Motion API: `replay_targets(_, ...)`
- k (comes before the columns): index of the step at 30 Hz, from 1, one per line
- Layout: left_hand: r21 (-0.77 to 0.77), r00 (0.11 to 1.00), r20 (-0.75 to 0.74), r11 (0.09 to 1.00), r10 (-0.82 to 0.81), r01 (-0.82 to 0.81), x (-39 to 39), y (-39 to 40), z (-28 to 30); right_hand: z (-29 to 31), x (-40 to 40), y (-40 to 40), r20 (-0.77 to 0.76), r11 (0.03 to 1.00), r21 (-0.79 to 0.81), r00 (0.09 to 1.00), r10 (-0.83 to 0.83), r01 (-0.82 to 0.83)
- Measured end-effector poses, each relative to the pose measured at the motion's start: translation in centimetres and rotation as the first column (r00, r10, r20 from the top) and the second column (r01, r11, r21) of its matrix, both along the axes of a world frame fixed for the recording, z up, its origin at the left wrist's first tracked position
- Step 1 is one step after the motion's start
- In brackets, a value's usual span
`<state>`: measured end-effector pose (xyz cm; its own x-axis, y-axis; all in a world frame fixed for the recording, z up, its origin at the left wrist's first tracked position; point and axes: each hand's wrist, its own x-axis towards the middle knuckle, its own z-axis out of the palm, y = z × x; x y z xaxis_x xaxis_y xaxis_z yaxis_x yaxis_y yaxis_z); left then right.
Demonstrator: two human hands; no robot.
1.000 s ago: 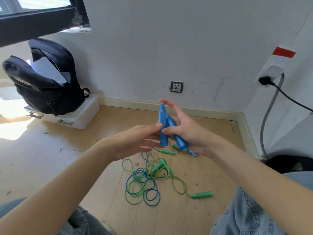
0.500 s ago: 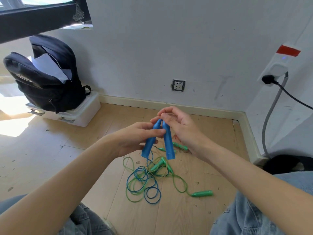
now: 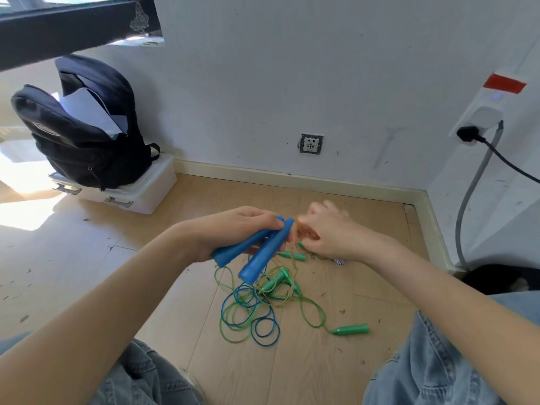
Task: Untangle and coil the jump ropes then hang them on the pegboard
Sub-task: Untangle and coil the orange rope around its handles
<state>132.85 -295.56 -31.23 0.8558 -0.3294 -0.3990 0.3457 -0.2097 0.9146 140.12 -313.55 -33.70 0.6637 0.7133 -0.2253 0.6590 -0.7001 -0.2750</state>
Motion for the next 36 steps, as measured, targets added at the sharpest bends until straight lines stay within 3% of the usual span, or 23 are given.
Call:
replay_targets(1, 0.034, 0.999, -0.004, 0.998, -0.049, 0.049, -0.1, 0.5, 0.4, -0.4, 0.1, -0.4, 0.009, 0.991, -0.125, 0.999, -0.04, 0.041)
replay_targets(3, 0.279, 0.993, 0.019, 0.955, -0.113, 0.103, -0.1, 1.4, 0.3, -0.1, 0.4, -0.7, -0.145, 0.993, -0.062, 0.983, -0.108, 0.1)
replay_targets(4, 0.508, 0.983, 0.03, 0.85, -0.179, 0.139, 0.0, 1.9, 0.1, 0.4, 0.5, -0.8, -0.209, 0.994, 0.025, 0.973, -0.095, 0.102)
replay_targets(5, 0.718, 0.965, -0.002, 0.671, -0.263, 0.184, 0.1, 2.3, -0.3, 1.1, 0.3, -0.7, -0.283, 0.99, 0.106, 0.957, -0.063, 0.096)
replay_targets(6, 0.818, 0.947, -0.052, 0.531, -0.317, 0.223, 0.1, 2.4, -0.8, 1.7, 0.0, -0.5, -0.377, 0.979, 0.184, 0.926, -0.013, 0.088)
replay_targets(7, 0.809, 0.94, -0.083, 0.528, -0.33, 0.257, 0.0, 2.2, -1.2, 2.3, -0.5, -0.3, -0.471, 0.962, 0.26, 0.88, 0.055, 0.08)
replay_targets(9, 0.547, 0.953, -0.062, 0.788, -0.298, 0.282, -0.1, 1.4, -1.5, 2.5, -1.5, 0.4, -0.555, 0.932, 0.361, 0.814, 0.175, 0.046)
replay_targets(11, 0.259, 0.971, 0.023, 0.94, -0.236, 0.222, -0.5, 0.2, -0.8, 2.3, -1.7, 0.9, -0.433, 0.945, 0.326, 0.884, 0.174, -0.026)
replay_targets(12, 0.241, 0.977, 0.066, 0.954, -0.202, 0.181, -0.3, -0.1, -0.8, 2.2, -1.3, 1.0, -0.334, 0.961, 0.27, 0.929, 0.157, -0.065)
replay_targets(14, 0.425, 0.979, 0.131, 0.901, -0.155, 0.086, 0.5, 0.0, -1.2, 2.0, -0.4, 0.4, -0.253, 0.989, 0.126, 0.961, 0.113, -0.083)
replay_targets(15, 0.601, 0.976, 0.11, 0.794, -0.19, 0.087, 0.7, 0.3, -1.4, 1.9, 0.1, -0.1, -0.243, 0.996, 0.037, 0.966, 0.087, -0.08)
replay_targets(17, 0.808, 0.962, -0.053, 0.554, -0.267, 0.198, 0.8, 0.8, -1.9, 1.6, 1.0, -1.1, -0.179, 0.987, -0.15, 0.983, 0.033, -0.06)
replay_targets(19, 0.818, 0.934, -0.223, 0.467, -0.28, 0.335, 0.6, 1.1, -2.6, 1.6, 1.2, -1.6, -0.17, 0.986, -0.161, 0.985, 0.02, -0.047)
replay_targets(21, 0.757, 0.925, -0.228, 0.543, -0.304, 0.364, 0.4, 1.0, -2.7, 1.9, 0.8, -1.1, -0.338, 0.997, 0.054, 0.939, 0.066, -0.051)
replay_targets(23, 0.569, 0.95, -0.098, 0.766, -0.297, 0.298, 0.4, 0.6, -2.4, 2.2, -0.1, -0.1, -0.45, 0.967, 0.25, 0.877, 0.167, -0.056)
replay_targets(26, 0.258, 0.979, 0.051, 0.949, -0.198, 0.179, 0.5, 0.3, -1.2, 1.8, -0.3, 0.6, -0.335, 0.965, 0.244, 0.925, 0.18, -0.1)
replay_targets(28, 0.283, 0.991, 0.067, 0.954, -0.119, 0.096, 0.7, 0.8, -1.2, 1.5, 0.4, -0.2, -0.277, 0.992, 0.08, 0.954, 0.113, -0.094)
replay_targets(29, 0.41, 0.992, 0.082, 0.91, -0.097, 0.055, 0.9, 1.3, -1.3, 1.5, 0.8, -0.8, -0.254, 0.995, -0.045, 0.964, 0.078, -0.093)
replay_targets(31, 0.775, 0.984, 0.064, 0.63, -0.163, 0.054, 1.0, 2.4, -1.7, 1.4, 1.5, -1.8, -0.186, 0.972, -0.226, 0.982, 0.021, -0.064)
replay_targets(32, 0.862, 0.98, 0.002, 0.497, -0.201, 0.1, 0.8, 2.8, -2.0, 1.4, 1.7, -2.1, -0.17, 0.973, -0.225, 0.985, 0.014, -0.053)
replay_targets(33, 0.868, 0.973, -0.073, 0.466, -0.219, 0.17, 0.6, 2.8, -2.3, 1.5, 1.6, -2.1, -0.194, 0.987, -0.15, 0.981, 0.031, -0.061)
replay_targets(34, 0.814, 0.967, -0.125, 0.535, -0.222, 0.228, 0.6, 2.7, -2.6, 1.6, 1.3, -1.8, -0.26, 0.997, -0.016, 0.963, 0.067, -0.073)
replay_targets(36, 0.561, 0.975, -0.112, 0.798, -0.191, 0.22, 0.3, 1.6, -2.5, 2.1, 0.1, -0.6, -0.433, 0.959, 0.277, 0.884, 0.173, -0.052)
